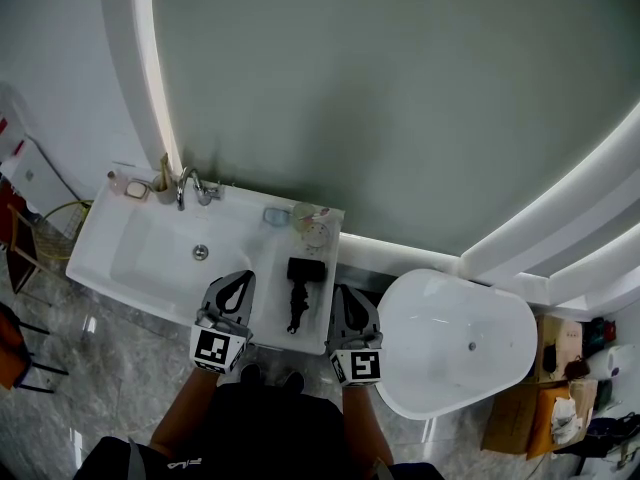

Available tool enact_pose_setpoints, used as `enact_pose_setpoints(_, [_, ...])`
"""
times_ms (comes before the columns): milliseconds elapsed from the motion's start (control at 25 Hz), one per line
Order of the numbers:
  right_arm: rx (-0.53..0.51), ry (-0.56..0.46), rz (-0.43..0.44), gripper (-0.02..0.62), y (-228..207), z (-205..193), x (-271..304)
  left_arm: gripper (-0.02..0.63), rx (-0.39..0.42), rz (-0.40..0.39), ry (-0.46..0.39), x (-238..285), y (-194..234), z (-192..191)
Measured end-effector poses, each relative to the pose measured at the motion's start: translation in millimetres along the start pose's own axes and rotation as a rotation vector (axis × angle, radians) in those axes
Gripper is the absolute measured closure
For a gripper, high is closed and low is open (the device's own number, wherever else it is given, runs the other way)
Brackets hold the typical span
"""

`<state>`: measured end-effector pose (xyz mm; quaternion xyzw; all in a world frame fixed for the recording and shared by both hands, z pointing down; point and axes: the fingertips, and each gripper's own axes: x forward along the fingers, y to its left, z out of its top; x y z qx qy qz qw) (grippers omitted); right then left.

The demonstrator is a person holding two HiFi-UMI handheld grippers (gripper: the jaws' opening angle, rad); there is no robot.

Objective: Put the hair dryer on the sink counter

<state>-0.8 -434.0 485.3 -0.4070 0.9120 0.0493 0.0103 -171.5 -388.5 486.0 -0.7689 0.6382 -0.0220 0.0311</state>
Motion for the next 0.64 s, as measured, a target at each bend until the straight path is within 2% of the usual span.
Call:
enact_pose_setpoints(240, [0.010,0.013,0.000,0.568,0.0,-4.2,2.3,0.583,0.004,-0.022,0.007,1.0,-2.9,-0.5])
enact_pose_setpoints(400, [0.008,0.028,0.004,0.568,2.0,-5.9,4.8,0.583,0.033,-0.039,0.010,2.2,-4.8,0.4])
enact_pose_setpoints(640, [0.010,0.042,0.004,0.568,3.1,-9.5,4.6,0.583,-0.029,-0.041,0.011,0.5,-6.7,-5.9])
